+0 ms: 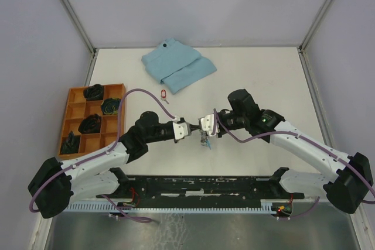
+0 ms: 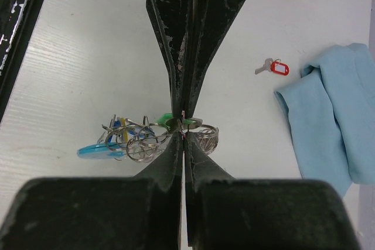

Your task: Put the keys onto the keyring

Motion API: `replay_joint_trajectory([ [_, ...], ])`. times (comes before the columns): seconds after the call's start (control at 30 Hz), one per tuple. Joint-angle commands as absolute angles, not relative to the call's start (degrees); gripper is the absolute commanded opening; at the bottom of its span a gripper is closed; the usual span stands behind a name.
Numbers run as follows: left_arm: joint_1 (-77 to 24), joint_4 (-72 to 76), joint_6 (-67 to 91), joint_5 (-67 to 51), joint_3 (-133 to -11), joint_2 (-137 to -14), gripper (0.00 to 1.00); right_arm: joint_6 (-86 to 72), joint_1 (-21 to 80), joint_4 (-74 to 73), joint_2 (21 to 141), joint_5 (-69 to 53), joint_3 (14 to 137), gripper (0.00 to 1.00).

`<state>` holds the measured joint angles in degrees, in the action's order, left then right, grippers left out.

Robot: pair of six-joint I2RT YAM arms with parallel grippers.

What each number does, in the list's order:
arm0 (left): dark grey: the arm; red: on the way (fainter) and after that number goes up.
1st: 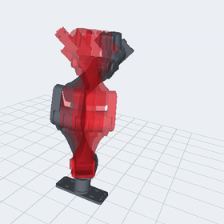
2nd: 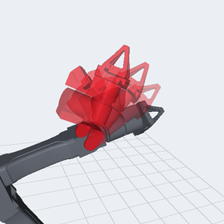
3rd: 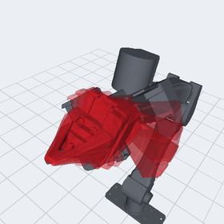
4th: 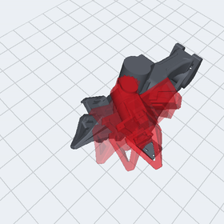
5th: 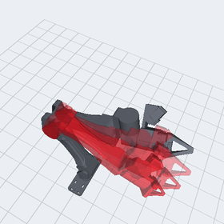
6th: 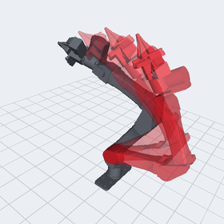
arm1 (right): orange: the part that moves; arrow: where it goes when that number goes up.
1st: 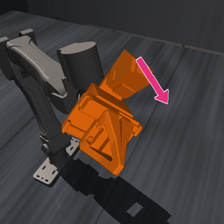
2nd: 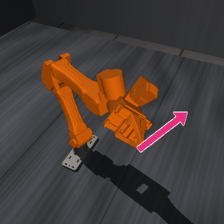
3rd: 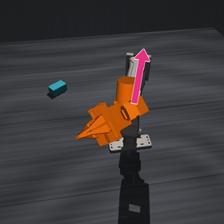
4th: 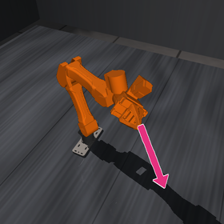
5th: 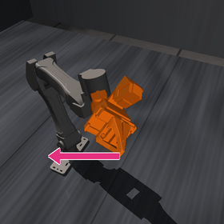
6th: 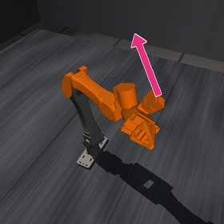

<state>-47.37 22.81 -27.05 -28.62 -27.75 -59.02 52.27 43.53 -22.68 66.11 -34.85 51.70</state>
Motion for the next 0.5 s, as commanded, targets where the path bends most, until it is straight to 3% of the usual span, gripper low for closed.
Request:
replay_joint_trajectory([
  [0.0, -47.6, 27.9, -21.8, -28.2, -29.2, -58.6, 0.03, 51.8, 44.5, -16.9, 64.4, -37.3, 51.5, 0.01],
  [0.47, -40.9, 34.7, -6.8, -38.8, -25.2, -60.7, 0.03, 50.4, 41.8, -9.8, 61.5, -43.8, 47.2, 0.01],
])
